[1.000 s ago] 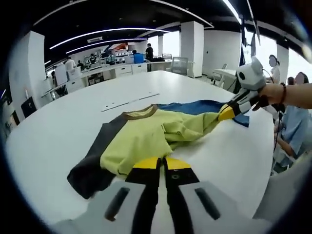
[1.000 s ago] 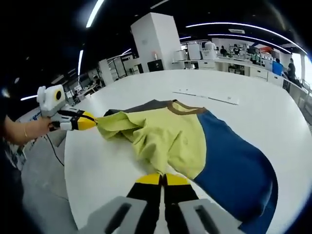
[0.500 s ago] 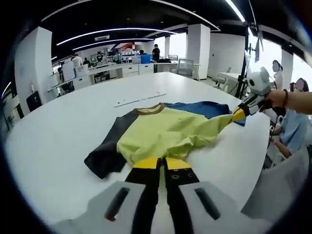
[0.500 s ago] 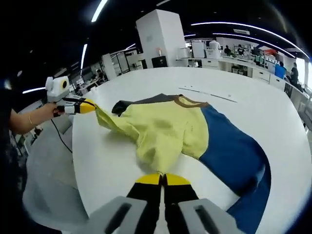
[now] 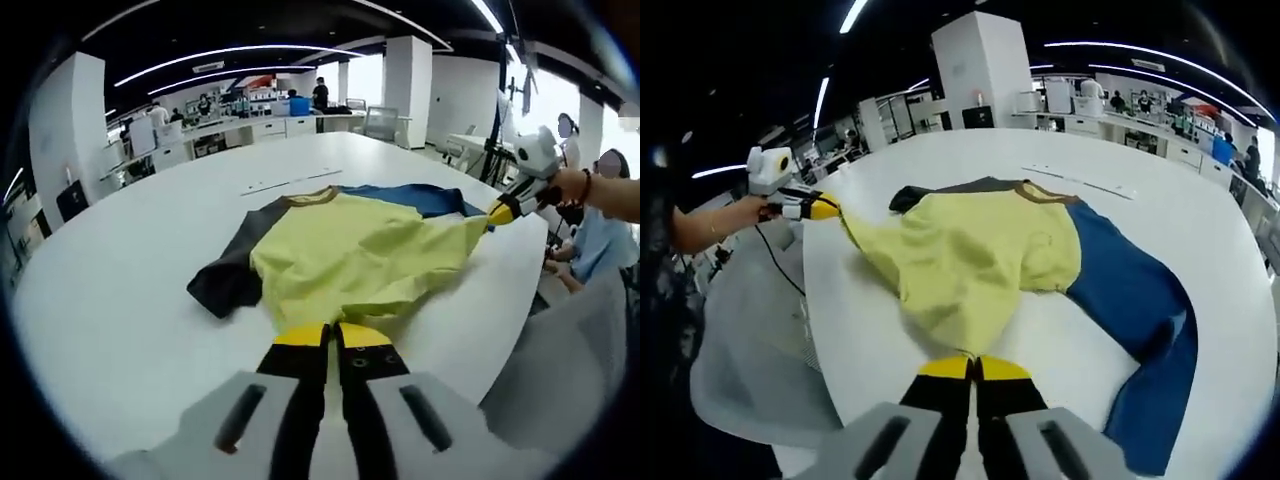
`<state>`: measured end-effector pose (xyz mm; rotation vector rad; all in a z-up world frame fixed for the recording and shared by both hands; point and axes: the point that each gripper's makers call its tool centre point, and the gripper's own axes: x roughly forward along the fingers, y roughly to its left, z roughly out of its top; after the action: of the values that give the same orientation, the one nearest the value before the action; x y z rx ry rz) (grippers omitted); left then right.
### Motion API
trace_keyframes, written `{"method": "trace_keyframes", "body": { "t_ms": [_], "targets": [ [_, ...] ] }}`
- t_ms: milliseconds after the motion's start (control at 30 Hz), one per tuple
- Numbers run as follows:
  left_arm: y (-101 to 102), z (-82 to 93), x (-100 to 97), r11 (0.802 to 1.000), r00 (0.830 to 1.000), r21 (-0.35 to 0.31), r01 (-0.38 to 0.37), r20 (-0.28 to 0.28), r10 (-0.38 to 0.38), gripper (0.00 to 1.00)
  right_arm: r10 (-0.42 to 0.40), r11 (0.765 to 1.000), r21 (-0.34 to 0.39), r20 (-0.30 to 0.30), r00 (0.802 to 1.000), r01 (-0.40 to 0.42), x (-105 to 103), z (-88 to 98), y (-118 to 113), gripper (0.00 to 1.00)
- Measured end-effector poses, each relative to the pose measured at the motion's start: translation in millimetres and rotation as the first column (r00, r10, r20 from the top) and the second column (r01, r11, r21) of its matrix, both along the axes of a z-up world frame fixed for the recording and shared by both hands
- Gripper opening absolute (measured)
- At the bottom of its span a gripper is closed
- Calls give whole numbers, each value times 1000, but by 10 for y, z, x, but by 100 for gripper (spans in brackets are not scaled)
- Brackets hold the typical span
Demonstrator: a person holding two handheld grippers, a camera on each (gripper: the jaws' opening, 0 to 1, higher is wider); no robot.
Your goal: Fold the garment on the visible template until the final outline fits inside the template.
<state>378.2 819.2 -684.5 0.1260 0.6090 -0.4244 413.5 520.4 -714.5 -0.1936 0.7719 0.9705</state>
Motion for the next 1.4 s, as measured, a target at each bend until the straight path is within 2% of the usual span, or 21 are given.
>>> {"method": "trace_keyframes", "body": {
  "t_ms": [133, 467, 900, 1033, 1100, 1200, 1333, 1400],
  "targets": [
    [71, -65, -92, 1000, 1000, 8, -10, -22, 10, 0, 36, 999, -31, -5, 999, -36, -138, -48, -9, 0],
    [249, -252, -300, 999, 996, 32, -39, -73, 41, 0, 64, 997, -48, -28, 998, -65, -392, -110, -25, 0],
    [375, -412, -481, 997, 991, 64, -48, -121, 56, 0, 168, 973, -160, -10, 986, -167, -697, -356, 55, 0],
    [380, -452, -497, 997, 990, 66, -48, -130, 56, 0, 144, 977, -156, -5, 990, -143, -683, -397, 49, 0],
    [381, -461, -497, 996, 990, 70, -48, -132, 57, 0, 99, 985, -139, -29, 995, -102, -681, -389, 33, 7],
    [380, -465, -495, 996, 990, 72, -46, -133, 56, 0, 73, 989, -125, -39, 997, -77, -673, -356, -8, 16],
    [389, -469, -494, 996, 989, 75, -47, -134, 57, 0, 24, 997, -65, -91, 996, -30, -701, -277, -27, 16],
    [394, -468, -492, 996, 989, 74, -50, -133, 60, 0, 2, 999, -42, -91, 996, -6, -681, -229, -58, 16]
  ]
}}
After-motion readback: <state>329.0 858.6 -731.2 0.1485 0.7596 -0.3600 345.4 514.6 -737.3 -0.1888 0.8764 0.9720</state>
